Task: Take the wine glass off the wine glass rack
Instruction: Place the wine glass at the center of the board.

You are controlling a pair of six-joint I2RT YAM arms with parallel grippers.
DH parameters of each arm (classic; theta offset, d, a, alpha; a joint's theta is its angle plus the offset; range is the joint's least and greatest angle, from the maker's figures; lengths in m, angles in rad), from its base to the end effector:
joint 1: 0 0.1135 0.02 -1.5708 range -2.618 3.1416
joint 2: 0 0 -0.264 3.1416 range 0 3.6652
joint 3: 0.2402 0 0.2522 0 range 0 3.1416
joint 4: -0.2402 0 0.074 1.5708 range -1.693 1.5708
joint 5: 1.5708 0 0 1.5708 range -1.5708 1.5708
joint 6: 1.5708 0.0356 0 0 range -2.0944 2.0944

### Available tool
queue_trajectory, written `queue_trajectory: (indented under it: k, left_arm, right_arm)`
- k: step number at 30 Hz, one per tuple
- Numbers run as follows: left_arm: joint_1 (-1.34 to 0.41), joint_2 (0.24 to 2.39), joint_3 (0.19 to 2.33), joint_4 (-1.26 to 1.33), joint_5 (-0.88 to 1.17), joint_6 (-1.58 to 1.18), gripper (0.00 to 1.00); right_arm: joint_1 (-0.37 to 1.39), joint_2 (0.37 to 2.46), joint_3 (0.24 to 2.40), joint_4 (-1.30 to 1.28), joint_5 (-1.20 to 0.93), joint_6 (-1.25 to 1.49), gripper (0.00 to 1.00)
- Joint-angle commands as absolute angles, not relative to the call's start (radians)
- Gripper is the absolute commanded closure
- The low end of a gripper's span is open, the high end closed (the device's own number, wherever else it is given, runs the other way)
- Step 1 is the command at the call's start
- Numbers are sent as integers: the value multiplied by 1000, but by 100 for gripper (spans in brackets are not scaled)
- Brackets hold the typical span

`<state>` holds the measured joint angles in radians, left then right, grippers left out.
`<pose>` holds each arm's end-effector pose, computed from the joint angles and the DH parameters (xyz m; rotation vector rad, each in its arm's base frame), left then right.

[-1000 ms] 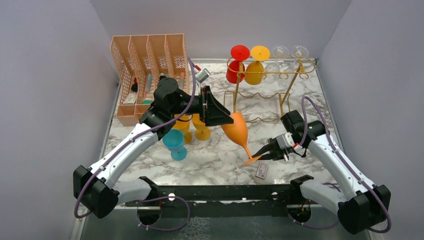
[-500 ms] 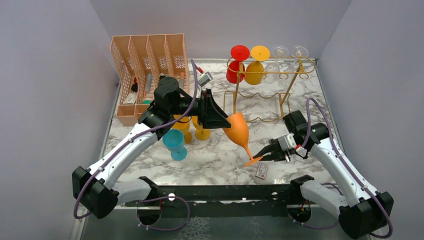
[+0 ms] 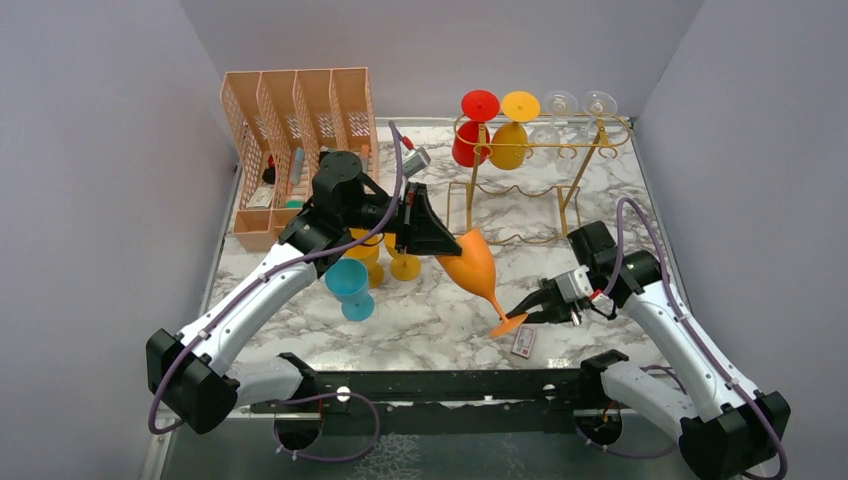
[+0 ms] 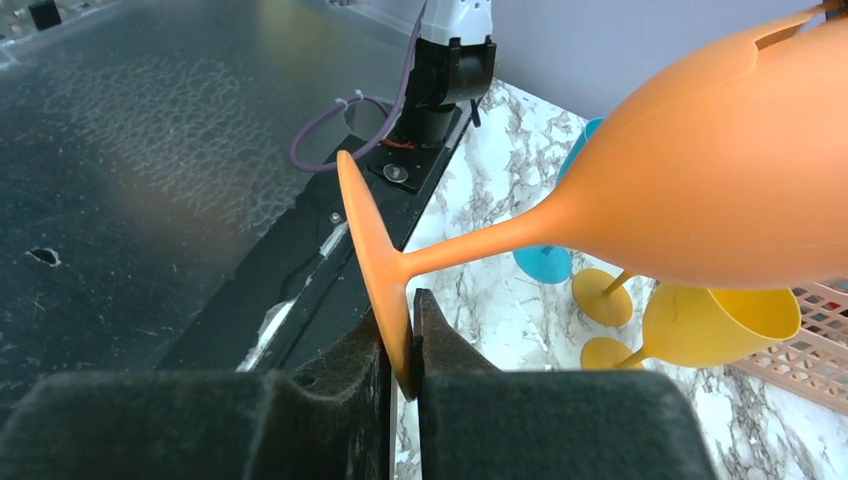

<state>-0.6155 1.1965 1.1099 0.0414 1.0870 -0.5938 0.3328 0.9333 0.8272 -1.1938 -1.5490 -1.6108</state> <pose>0.1967 -0.1777 0.3937 0.9790 1.6535 -1.7313 0.1139 0.0770 0.2873 -1.5496 0.7802 1.2109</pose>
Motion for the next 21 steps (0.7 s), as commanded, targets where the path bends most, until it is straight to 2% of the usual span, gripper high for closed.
queue_trajectory:
  k: [1, 5, 9, 11, 21]
  left_arm:
    - [-627, 1208, 1147, -21, 1123, -541, 100]
    - [-628, 1216, 1167, -78, 1110, -502, 100]
    - [-627, 1218, 1193, -154, 1103, -450, 100]
    - [-627, 1215, 1201, -190, 1101, -425, 100]
    - [-627, 1156, 1227, -485, 952, -238, 100]
  right_arm:
    - [330, 918, 818, -1111, -1727, -1551, 86]
    - [331, 906, 817, -1095, -1721, -1523, 71]
    - [330, 892, 813, -1044, -1716, -1447, 45]
    - [331, 883, 814, -1039, -1712, -1438, 36]
    - [330, 847, 861, -1035, -1693, -1380, 23]
